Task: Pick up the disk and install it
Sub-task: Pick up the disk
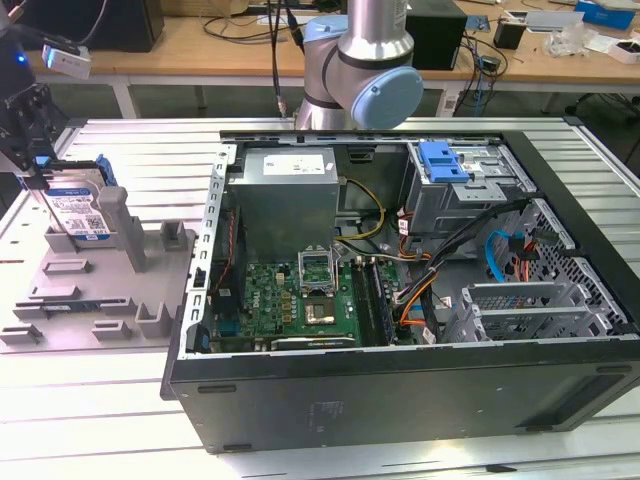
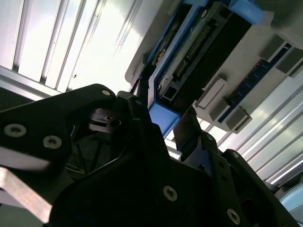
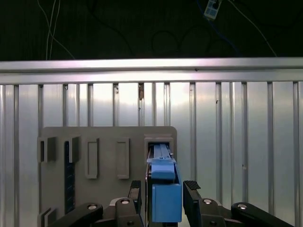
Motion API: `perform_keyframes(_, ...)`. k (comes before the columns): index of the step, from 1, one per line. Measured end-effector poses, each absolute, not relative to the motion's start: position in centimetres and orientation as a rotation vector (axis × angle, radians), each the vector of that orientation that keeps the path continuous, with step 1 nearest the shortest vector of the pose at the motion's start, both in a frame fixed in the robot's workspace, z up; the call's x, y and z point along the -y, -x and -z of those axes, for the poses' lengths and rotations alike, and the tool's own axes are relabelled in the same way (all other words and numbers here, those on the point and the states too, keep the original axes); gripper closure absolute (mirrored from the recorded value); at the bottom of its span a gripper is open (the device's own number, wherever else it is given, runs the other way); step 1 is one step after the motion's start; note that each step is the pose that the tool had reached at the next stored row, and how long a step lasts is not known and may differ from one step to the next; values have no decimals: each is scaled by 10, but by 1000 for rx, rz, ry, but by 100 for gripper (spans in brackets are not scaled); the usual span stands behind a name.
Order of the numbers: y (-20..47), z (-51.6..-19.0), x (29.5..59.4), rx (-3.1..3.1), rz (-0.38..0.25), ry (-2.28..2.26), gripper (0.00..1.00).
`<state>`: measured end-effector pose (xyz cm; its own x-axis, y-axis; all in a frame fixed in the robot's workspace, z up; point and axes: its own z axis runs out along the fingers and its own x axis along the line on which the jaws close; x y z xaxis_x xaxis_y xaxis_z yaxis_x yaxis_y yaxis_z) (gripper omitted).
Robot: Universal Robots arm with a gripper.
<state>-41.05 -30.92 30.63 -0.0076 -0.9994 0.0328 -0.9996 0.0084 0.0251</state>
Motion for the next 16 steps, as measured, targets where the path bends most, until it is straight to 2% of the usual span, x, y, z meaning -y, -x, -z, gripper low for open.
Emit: perform_keyframes(16,411,-300,308,2201,-9,-2184,52)
